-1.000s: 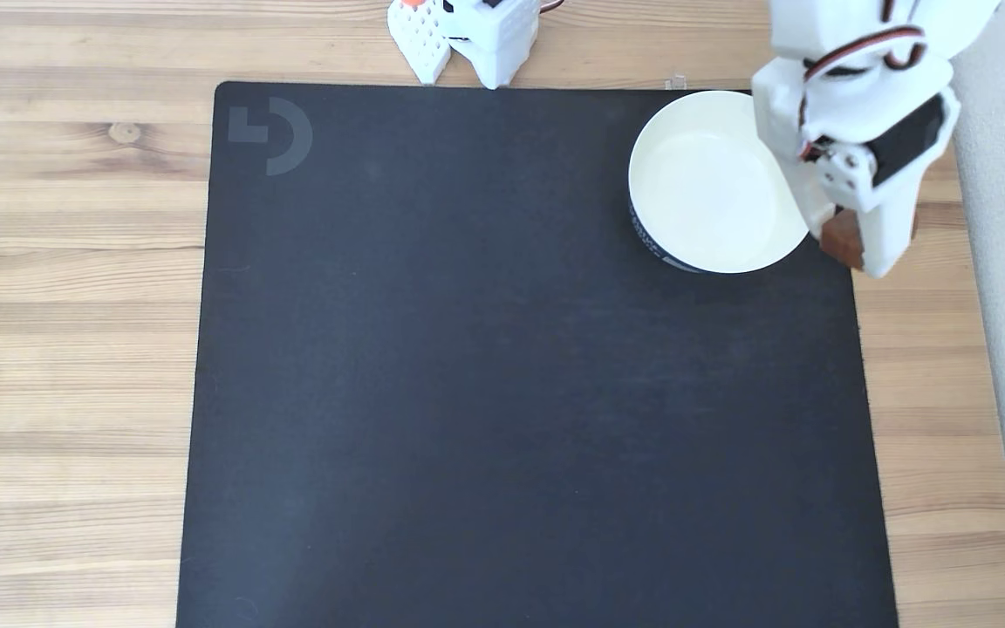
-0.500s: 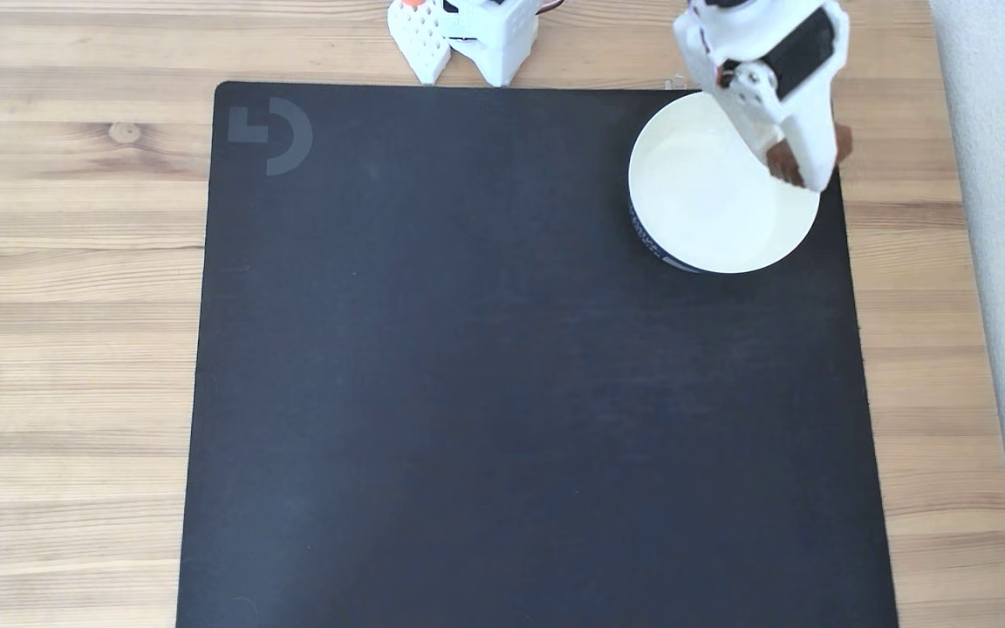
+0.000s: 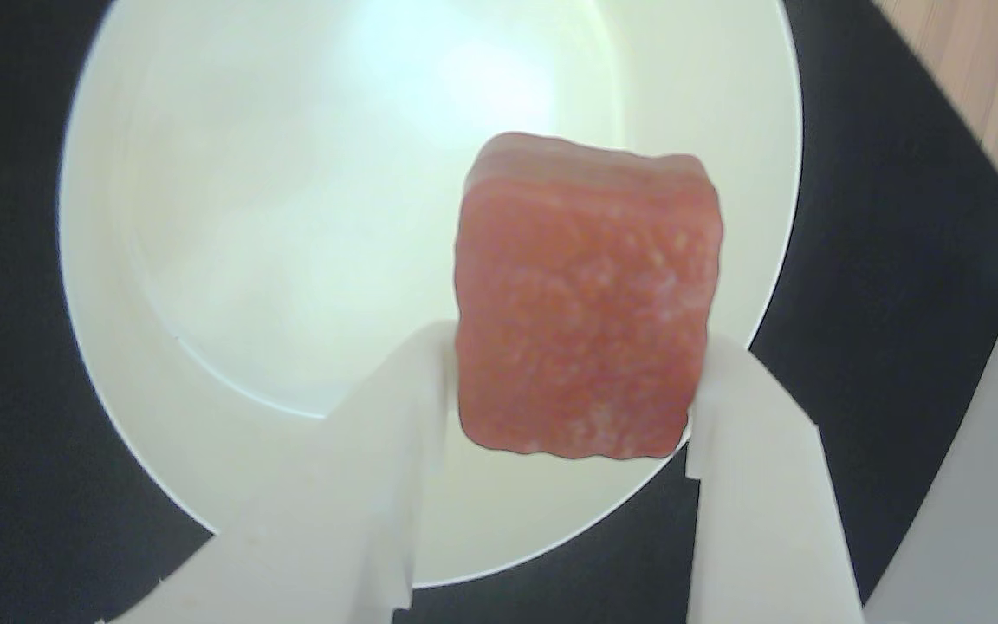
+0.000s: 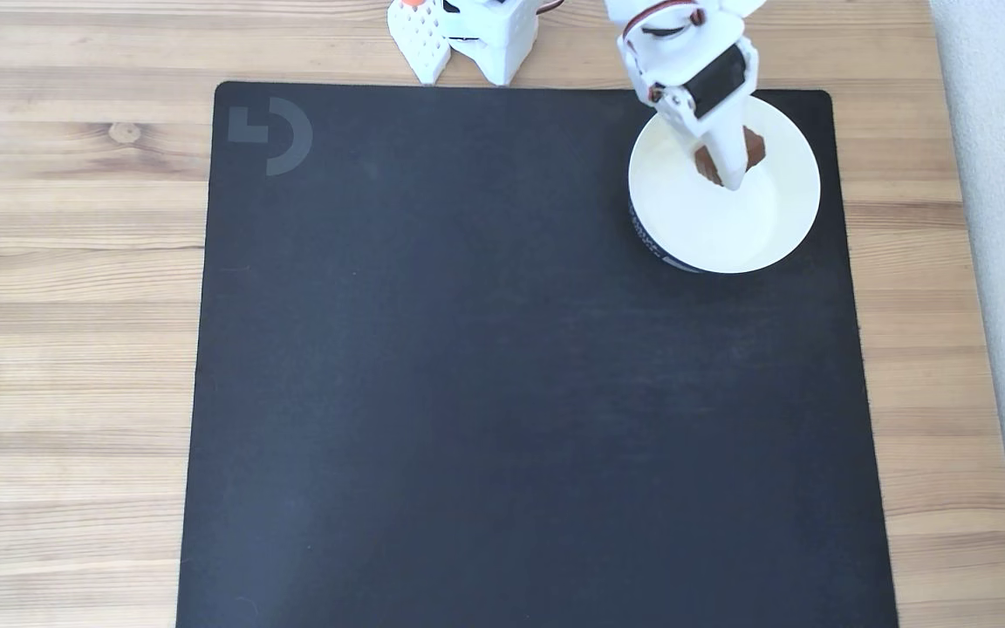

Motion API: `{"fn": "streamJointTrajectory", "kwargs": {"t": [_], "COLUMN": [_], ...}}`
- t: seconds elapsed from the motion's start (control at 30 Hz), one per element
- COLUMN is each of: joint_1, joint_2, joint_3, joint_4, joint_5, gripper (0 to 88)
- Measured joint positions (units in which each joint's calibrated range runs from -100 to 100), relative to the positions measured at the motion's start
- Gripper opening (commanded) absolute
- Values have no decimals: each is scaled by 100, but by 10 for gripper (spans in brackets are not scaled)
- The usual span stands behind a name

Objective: Pick up the toy and place it on the plate

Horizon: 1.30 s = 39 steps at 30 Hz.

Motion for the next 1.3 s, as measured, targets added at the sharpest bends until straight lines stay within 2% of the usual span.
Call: {"fn": "streamJointTrajectory", "kwargs": {"t": [0.03,0.07,0.13,0.63,0.77,0.83,0.87,0.93,1.13,1.2,1.3], "joint_1": [-17,-33,-50,-25,150,233,308,608,1448,2114,2547], "joint_2": [0,0,0,0,0,0,0,-33,-42,-50,-50], "joint_3": [0,0,0,0,0,-104,-189,-406,-1039,-1521,-1719], "joint_4": [0,0,0,0,0,0,0,-8,-25,-186,-355], "joint_5": [0,0,0,0,0,0,0,-5,0,10,21], "gripper": [94,185,256,262,201,141,63,21,25,24,23]}}
